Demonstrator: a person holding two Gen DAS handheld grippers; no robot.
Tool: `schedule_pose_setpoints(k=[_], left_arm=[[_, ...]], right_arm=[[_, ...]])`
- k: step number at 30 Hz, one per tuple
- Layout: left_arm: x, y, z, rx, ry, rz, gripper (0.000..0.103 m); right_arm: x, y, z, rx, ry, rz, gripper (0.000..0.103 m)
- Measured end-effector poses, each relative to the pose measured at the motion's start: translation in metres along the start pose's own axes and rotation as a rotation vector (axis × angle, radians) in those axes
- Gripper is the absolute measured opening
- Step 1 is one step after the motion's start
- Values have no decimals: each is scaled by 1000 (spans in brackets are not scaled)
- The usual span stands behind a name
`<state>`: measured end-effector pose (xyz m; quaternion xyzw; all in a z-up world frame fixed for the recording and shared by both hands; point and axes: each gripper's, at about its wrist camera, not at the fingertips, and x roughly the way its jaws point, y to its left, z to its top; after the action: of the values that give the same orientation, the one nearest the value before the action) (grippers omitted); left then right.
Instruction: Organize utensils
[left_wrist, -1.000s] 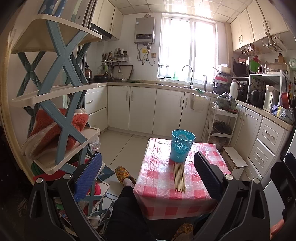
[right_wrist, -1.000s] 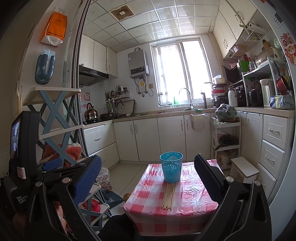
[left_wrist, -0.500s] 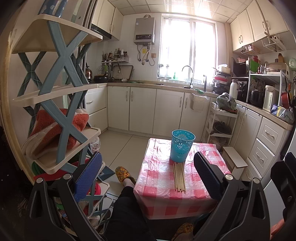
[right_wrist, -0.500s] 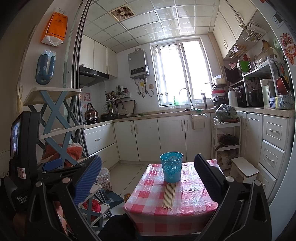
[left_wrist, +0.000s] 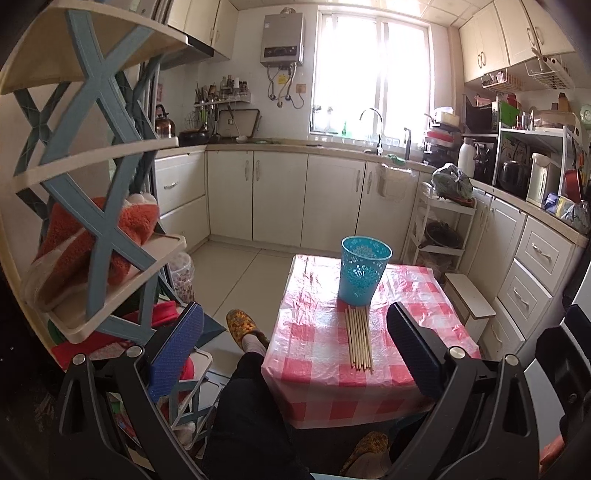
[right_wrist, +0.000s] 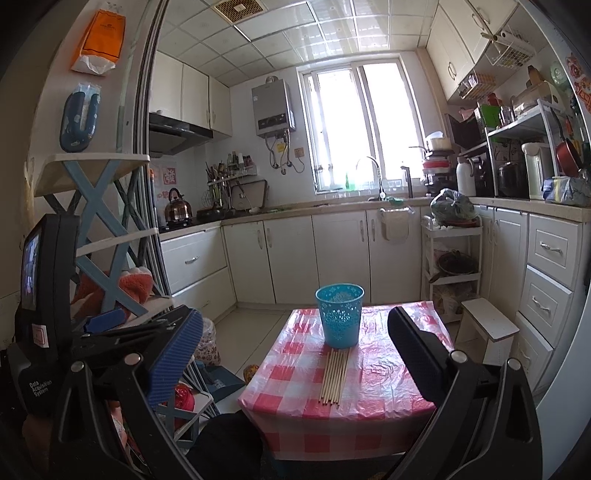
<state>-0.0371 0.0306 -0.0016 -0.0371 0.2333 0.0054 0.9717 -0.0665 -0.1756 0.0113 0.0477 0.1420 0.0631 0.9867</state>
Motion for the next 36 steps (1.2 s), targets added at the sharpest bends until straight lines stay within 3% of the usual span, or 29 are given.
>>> schedule_pose_setpoints(k=[4, 7, 13, 17, 25, 31, 36], left_arm=[[42, -2, -4, 8, 80, -6, 95], [81, -7, -9, 21, 139, -6, 95], [160, -19, -20, 37, 251, -27, 95], [211, -24, -27, 27, 320, -31, 95], [295, -32, -47, 14, 445, -35, 95], [339, -37, -52, 1, 491, -34, 95], [379, -55, -57, 21, 532, -62, 95]], right_arm=[[43, -27, -16, 24, 92, -37, 96], [92, -51, -36, 40, 216, -58, 94], [212, -93, -84, 121, 482, -15, 47], [297, -110, -112, 178, 609, -10, 34], [409, -124, -143, 207, 706, -80, 19], [432, -123, -154, 152, 720, -78, 12], [428, -121, -154, 34, 736, -44, 7]])
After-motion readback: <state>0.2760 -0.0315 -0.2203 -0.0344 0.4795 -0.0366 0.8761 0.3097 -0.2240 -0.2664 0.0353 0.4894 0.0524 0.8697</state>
